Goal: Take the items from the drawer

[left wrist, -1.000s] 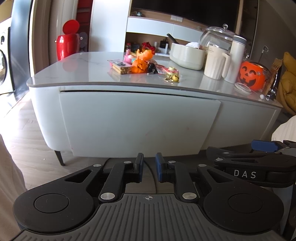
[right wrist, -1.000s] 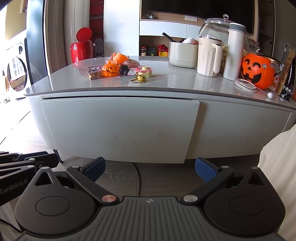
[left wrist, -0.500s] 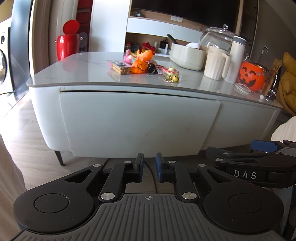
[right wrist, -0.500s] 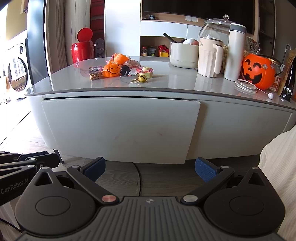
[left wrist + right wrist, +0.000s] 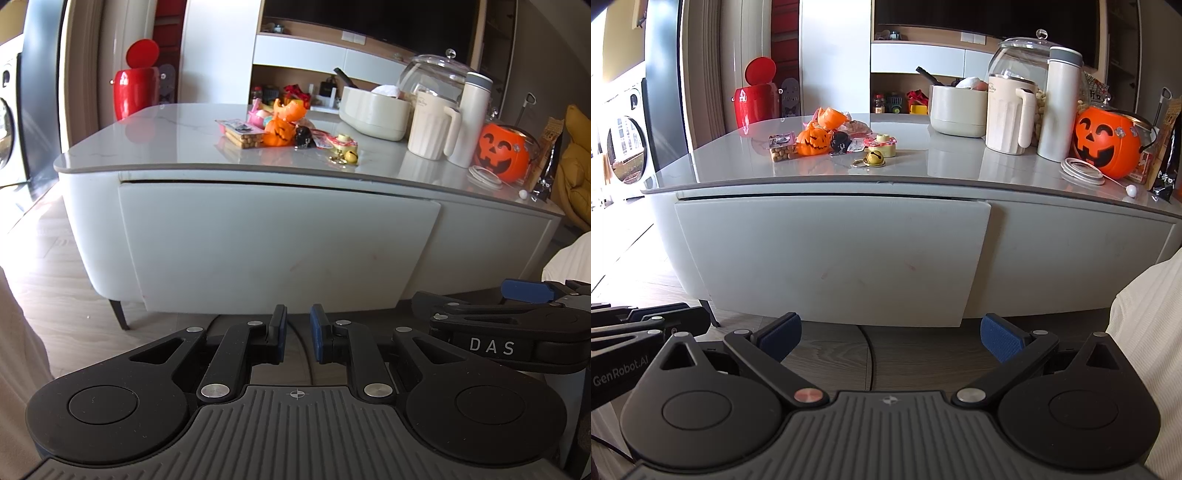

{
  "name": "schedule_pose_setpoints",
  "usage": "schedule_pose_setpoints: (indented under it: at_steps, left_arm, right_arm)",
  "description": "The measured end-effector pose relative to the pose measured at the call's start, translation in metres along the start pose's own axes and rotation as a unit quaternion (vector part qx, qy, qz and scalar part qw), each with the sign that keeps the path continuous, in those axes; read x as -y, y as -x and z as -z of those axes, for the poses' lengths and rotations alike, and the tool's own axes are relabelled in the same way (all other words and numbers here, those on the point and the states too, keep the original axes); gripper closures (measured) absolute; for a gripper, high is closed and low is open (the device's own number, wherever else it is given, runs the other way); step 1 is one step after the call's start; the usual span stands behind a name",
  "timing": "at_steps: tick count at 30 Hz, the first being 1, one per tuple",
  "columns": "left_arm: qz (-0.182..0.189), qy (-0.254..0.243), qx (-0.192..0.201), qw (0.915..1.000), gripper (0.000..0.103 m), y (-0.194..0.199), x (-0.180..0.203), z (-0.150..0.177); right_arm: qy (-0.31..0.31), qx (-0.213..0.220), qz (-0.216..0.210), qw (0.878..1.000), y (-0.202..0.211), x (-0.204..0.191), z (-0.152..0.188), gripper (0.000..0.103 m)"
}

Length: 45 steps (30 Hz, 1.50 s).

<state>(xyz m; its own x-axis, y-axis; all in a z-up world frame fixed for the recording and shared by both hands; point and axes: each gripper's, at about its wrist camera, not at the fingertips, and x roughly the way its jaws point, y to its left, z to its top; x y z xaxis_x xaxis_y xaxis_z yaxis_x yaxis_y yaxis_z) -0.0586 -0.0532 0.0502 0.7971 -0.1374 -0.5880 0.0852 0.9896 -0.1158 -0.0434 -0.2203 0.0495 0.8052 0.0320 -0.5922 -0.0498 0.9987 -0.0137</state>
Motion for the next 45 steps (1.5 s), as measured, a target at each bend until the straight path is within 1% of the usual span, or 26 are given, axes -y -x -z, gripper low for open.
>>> schedule_pose_setpoints:
  at_steps: [45]
  left_arm:
    - [0.001, -0.001, -0.001, 1.0000, 0.087, 0.0002, -0.0021, -0.0003]
  right_arm:
    - [-0.009, -0.004, 0.000, 1.000, 0.0011, 0.0012, 0.0019, 0.000]
